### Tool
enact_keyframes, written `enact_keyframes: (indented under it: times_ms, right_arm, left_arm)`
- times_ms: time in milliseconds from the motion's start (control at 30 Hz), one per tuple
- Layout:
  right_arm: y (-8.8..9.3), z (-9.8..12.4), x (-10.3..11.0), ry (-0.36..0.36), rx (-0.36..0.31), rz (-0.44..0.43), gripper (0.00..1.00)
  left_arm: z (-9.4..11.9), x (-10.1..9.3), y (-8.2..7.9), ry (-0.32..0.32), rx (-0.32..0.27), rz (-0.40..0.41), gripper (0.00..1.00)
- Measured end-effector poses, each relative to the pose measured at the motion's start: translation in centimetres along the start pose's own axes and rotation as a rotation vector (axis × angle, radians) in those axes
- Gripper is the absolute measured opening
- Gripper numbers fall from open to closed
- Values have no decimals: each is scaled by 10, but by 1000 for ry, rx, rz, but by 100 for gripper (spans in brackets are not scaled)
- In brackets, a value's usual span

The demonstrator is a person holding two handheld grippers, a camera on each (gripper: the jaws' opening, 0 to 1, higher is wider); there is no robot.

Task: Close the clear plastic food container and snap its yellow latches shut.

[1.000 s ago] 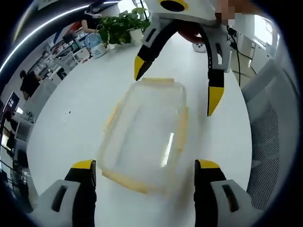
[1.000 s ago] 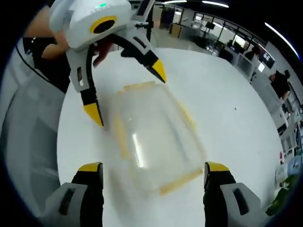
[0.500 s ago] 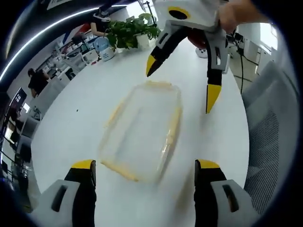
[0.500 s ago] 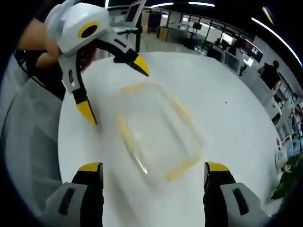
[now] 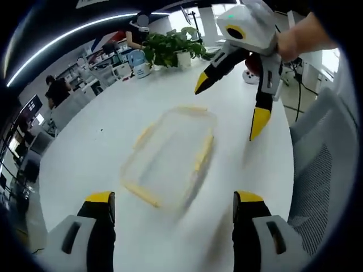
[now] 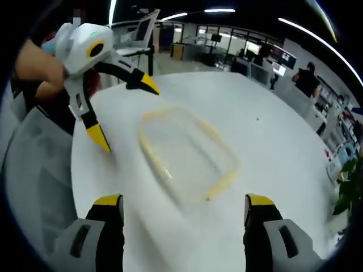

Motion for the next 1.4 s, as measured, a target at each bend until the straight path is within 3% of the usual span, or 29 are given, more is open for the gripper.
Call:
enact_keyframes:
  times_ms: [433, 900, 1400]
  right_arm:
    - [17, 17, 18, 40, -78, -60, 88]
    - [34, 35, 31, 86, -136, -98, 88]
    - [59, 46, 45, 104, -160, -150, 87]
  left_arm:
    - [18, -11, 25, -16, -44, 81, 87]
    - [31, -27, 36, -22, -81, 102, 88]
    - [47, -39, 63, -16, -113, 181, 88]
Point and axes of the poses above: the point that each gripper's makers call its tool centre point, and the gripper's own axes: z roughly backward along the fingers, x roughly to its left, y roughly out of its underside, the point moved 8 cm from there along z, roughly backward along the fingers, and after that the axes turned 9 degrees about x, right-handed, at the moved point
